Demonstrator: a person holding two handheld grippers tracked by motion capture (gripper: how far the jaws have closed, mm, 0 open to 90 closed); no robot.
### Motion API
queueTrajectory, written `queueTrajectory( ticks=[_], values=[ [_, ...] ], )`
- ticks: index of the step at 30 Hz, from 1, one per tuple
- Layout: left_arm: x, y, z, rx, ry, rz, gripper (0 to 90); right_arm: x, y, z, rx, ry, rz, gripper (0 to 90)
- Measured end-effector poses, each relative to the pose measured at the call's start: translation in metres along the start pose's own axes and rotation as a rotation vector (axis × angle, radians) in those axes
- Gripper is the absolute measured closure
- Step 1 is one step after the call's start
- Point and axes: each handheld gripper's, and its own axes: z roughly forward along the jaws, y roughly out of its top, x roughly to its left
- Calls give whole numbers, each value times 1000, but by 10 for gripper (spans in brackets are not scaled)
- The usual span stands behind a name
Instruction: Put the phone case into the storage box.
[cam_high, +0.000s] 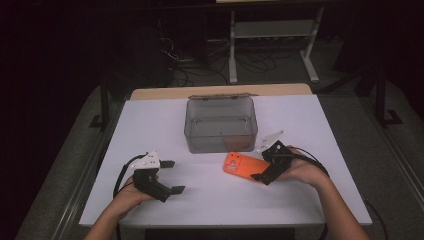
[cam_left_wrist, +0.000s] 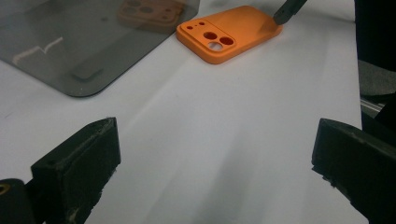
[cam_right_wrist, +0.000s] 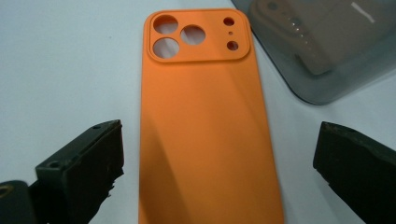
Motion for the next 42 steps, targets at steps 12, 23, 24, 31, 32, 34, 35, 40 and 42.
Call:
queueTrajectory(
  ticks=[12,23,24,31,32,34,35,40,42],
  values=[
    [-1,0,1,5,0,0,7,0,0,9,37,10,-14,14],
    [-1,0,2,13,0,8,7,0,0,19,70,26,-20,14],
    [-1,0,2,13,0,8,7,0,0,19,72,27,-19,14],
    [-1,0,2,13,-1,6,7,1,-1,21,83,28,-22,14],
    [-1,0,2,13,-1,6,7,1,-1,21,83,29,-25,15],
    [-1,0,2,14,-2,8,7,2,-1,22,90,29,-32,15],
    [-1,0,2,14,-3,7,7,3,-1,22,94,33,-30,16],
    [-1,-1,2,15,-3,5,7,3,-1,23,95,35,-33,17],
    [-1,-1,2,16,-3,4,7,2,-1,23,100,41,-15,18]
  ],
)
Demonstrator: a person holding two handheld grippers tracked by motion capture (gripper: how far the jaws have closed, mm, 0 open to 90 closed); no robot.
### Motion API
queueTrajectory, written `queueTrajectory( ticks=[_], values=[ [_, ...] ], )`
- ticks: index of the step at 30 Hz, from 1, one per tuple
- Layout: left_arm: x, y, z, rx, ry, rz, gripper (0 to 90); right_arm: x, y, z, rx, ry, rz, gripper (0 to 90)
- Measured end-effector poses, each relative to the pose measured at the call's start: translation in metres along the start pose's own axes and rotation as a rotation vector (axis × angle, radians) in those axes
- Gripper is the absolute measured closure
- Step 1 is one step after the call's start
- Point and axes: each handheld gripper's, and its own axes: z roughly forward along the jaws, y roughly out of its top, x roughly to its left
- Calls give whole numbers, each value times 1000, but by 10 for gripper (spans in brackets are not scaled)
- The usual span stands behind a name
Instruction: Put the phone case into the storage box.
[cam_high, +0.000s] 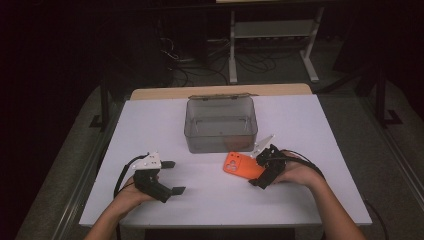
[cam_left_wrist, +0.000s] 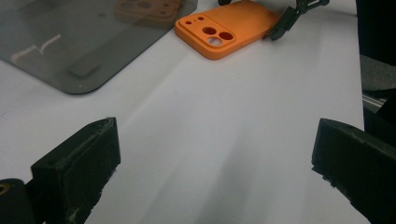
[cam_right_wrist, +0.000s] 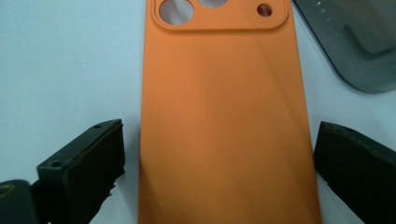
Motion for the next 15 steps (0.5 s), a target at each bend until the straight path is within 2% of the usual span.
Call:
queueTrajectory(
  ticks=[15],
  values=[
    [0,0,0,-2,3,1,7,1,-2,0,-14,-2,-3,18]
  ],
)
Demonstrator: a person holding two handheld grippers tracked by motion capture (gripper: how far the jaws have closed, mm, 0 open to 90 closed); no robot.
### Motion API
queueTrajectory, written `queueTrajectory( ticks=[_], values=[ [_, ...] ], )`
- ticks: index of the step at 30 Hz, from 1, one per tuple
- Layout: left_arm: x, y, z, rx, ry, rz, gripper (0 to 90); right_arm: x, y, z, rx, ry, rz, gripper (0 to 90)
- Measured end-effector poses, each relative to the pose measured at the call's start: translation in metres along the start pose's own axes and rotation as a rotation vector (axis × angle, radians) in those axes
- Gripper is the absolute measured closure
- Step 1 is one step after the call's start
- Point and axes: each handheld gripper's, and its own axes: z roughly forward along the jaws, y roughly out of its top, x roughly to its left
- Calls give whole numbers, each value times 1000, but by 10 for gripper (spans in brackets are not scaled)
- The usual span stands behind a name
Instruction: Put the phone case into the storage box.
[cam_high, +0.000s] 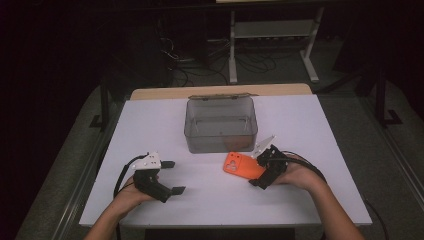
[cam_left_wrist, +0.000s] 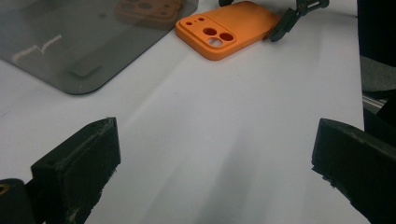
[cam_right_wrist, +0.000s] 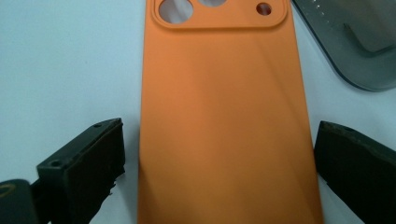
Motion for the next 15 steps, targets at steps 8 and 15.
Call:
queueTrajectory(
  ticks=[8,15],
  values=[
    [0,0,0,1,-1,2,7,-1,0,-2,-3,7,1,65],
    [0,0,0,2,-1,2,8,-2,-1,-5,-13,7,0,144]
  ],
)
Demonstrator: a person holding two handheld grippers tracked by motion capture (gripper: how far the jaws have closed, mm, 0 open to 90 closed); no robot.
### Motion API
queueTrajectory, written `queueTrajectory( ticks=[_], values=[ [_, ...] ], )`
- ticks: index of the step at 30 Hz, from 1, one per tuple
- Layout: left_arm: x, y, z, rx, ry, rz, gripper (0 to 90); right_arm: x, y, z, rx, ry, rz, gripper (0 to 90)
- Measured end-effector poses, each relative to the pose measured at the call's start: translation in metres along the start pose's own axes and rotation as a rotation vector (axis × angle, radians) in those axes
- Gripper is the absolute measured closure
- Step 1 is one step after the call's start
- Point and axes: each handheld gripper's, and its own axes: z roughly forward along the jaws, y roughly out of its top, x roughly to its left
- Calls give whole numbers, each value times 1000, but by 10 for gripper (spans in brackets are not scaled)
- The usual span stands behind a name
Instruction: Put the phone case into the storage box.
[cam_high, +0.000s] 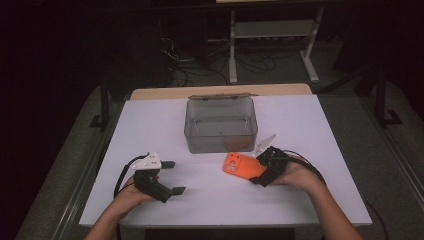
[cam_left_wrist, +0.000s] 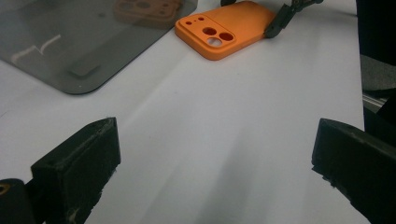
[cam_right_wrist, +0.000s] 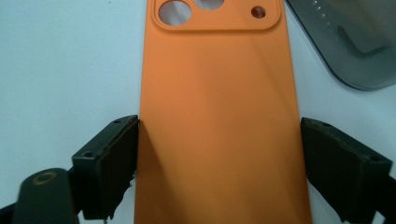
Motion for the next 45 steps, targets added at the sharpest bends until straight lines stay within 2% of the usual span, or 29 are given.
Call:
queueTrajectory(
  ticks=[15,23,31,45],
  values=[
    [0,0,1,3,-1,5,7,0,0,0,-2,0,-7,157],
    [0,0,0,1,-2,4,8,-2,-1,-2,-8,19,11,157],
    [0,0,0,2,-2,6,8,-5,-3,-8,-10,34,27,158],
    [1,0,0,1,-3,4,8,-2,3,-25,-33,38,5,157]
  ],
)
